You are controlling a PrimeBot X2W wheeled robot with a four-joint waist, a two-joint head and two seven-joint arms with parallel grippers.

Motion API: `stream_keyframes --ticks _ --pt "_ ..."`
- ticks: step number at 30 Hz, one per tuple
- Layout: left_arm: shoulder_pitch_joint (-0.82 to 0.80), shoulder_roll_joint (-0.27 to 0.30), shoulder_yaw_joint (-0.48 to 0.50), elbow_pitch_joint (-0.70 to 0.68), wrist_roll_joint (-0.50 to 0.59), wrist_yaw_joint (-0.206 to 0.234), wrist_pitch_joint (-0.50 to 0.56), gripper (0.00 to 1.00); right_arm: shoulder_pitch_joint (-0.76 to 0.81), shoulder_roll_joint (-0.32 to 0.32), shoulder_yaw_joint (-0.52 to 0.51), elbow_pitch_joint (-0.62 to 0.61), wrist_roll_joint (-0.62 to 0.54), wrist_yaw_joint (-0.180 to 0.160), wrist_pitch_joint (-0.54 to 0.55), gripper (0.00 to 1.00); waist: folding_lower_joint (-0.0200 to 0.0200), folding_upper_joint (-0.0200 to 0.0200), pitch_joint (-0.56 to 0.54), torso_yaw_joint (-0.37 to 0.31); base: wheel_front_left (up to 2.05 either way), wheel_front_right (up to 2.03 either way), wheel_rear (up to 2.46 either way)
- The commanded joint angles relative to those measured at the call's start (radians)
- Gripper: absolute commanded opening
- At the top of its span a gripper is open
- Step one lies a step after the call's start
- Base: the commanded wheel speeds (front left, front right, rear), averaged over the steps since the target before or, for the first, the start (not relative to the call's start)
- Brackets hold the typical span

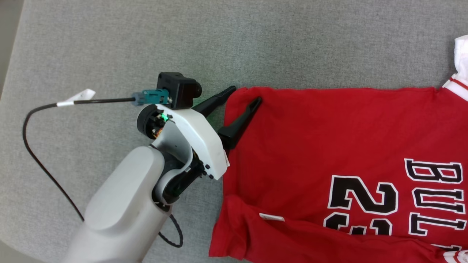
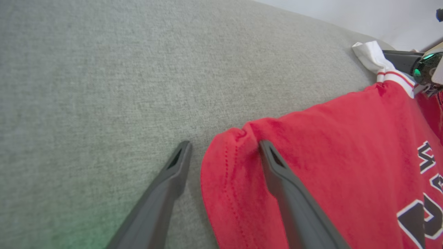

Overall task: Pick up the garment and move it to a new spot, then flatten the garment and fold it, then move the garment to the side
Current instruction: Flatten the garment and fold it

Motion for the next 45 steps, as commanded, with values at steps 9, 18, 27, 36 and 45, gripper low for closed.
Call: stream_keyframes --ticks 9,18,27,36,45 --pt "0.018 -0.009 -0.071 0.018 -0.026 -0.04 0.081 0.0 0.022 0.06 0.098 -0.009 0.113 0.006 0.053 0.0 0.0 0.0 -0.001 -0.006 0.0 0.0 0.0" --pt "-0.052 0.031 0.009 -0.001 0.001 -0.006 -0.005 0.0 -0.07 0.018 0.026 0.006 0.082 0.002 -0.151 0.0 0.0 0.0 -0.015 -0.016 0.0 0.0 0.0" --pt "-0.056 0.035 0.046 -0.004 0.003 0.011 -0.07 0.0 -0.056 0.031 0.022 0.018 0.099 0.002 -0.279 0.0 0.0 0.0 -0.065 -0.055 0.0 0.0 0.0" --pt "0.135 0.071 0.049 -0.106 -0.021 0.04 -0.122 0.0 0.244 0.013 0.021 -0.119 0.189 0.002 -0.418 0.0 0.0 0.0 -0.186 -0.114 0.0 0.0 0.0" --pt "0.378 0.126 0.03 -0.243 -0.038 0.094 -0.13 0.0 0.515 0.04 0.006 -0.215 0.238 0.002 -0.459 0.0 0.0 0.0 -0.273 -0.166 0.0 0.0 0.0"
